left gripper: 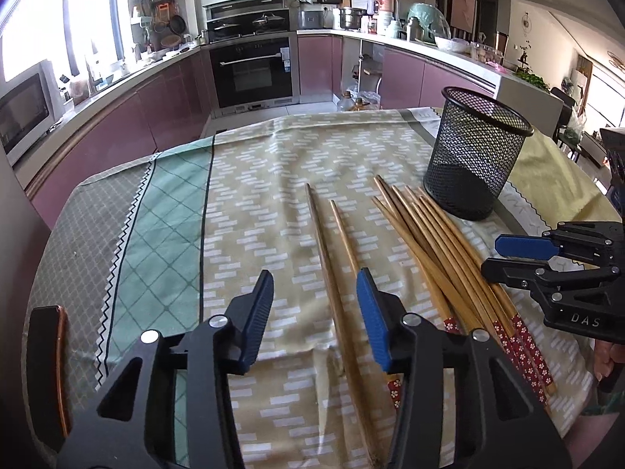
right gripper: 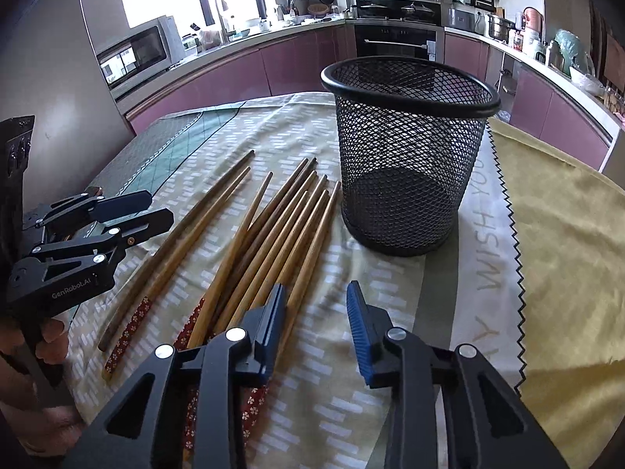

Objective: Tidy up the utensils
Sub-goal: 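Grasp one wooden chopstick with the left gripper while the right gripper grasps another, then lift the chopsticks upright with both grippers and carry them over the mesh cup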

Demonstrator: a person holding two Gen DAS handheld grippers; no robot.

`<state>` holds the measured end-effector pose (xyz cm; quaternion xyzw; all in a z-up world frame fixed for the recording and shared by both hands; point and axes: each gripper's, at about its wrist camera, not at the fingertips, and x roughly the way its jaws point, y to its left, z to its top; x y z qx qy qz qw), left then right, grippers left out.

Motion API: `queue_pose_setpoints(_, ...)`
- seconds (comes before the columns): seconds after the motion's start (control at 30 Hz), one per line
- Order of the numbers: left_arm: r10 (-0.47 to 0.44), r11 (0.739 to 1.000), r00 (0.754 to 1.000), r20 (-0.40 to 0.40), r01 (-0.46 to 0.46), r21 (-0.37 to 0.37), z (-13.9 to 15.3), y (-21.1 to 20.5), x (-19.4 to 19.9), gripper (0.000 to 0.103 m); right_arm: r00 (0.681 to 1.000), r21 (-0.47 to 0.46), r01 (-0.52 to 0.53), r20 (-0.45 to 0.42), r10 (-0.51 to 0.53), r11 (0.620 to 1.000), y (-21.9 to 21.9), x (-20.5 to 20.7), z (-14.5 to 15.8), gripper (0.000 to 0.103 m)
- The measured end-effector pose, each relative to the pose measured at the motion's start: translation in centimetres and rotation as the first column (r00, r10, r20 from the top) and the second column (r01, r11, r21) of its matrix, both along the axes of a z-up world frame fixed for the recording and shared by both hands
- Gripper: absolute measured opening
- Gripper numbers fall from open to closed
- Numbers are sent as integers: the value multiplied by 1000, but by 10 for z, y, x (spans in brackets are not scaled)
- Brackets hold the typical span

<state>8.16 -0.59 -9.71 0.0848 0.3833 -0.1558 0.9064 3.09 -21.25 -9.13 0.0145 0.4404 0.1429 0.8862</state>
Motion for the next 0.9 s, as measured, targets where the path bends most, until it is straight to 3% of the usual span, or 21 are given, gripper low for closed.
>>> queue_pose_setpoints(0.07,-7,1000,1000,-24,7,6,-4,-2,4,31,1000,-8,6,-9,-6,1000,0,3,0,27)
queue_pose_setpoints(0.27,-38,999,997,-74,40,20,-15,-10,16,26,1000,-43,3,-24,-4,999,6,14,0,25)
queue_pose_setpoints(0.33,-44,999,995,-88,46,19,-19,-14,22,23,1000,-44,-1,-25,0,999,7,17,0,21)
queue_pose_setpoints(0.4,-44,999,995,-89,46,20,-19,-18,26,20,1000,-30,-5,-30,4,1000,7,20,0,11)
queue_pose_setpoints(0.47,-44,999,994,-100,44,4,-18,-20,31,10,999,-15,-8,-35,8,1000,6,22,1,9)
queue_pose_setpoints(0.7,-24,999,994,-103,19,-50,-13,-19,31,8,1000,53,-19,-20,20,998,-2,17,10,6)
queue_pose_setpoints(0.9,-54,991,997,-59,47,-124,18,-11,16,8,996,87,-71,55,66,994,-4,4,35,6)
